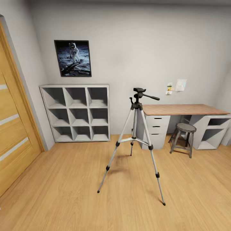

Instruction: Attach the digital camera to the camera tripod in the bedroom.

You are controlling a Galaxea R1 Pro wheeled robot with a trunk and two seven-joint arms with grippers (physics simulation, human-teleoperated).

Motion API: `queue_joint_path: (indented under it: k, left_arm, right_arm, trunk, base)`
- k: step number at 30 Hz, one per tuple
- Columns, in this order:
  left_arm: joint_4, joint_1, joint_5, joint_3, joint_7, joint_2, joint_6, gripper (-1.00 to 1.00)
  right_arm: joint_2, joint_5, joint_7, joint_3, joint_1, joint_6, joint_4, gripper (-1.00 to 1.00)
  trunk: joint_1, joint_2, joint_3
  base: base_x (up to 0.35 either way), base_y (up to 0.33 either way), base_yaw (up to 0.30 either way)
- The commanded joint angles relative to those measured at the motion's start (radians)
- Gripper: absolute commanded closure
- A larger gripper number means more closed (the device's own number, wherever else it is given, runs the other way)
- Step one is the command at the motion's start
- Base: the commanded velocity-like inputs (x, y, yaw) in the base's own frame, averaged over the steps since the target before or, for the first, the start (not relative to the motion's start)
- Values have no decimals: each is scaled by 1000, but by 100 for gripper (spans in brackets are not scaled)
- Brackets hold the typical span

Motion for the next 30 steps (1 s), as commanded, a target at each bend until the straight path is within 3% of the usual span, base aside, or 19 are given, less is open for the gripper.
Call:
queue_joint_path:
  k: [1, 8, 13, 23, 30]
  left_arm:
    - [0, 0, 0, 0, 0, 0, 0, -100]
    - [-11, 2, 12, 10, -2, -2, -10, -100]
    - [-33, 3, 40, 31, -2, -2, -18, -100]
    - [-37, 3, 96, 35, -2, -2, -20, -100]
    - [-37, 3, 99, 35, -2, -2, -20, -100]
  right_arm:
    - [0, 0, 0, 0, 0, 0, 0, -100]
    - [-7, 9, -3, 3, -14, -4, -4, -100]
    - [-8, 10, -2, 4, -14, -24, -24, -100]
    - [-9, 9, -2, 4, -14, -29, -27, -100]
    - [-8, 10, -2, 5, -14, -29, -28, -100]
  trunk:
    - [0, 0, 0]
    - [0, 0, 0]
    - [0, 0, 0]
    - [0, 0, 0]
    - [0, 0, 0]
  base:
    - [0, 0, 0]
    - [0, 0, 0]
    - [0, 0, 0]
    - [0, 0, 0]
    - [0, 0, 0]
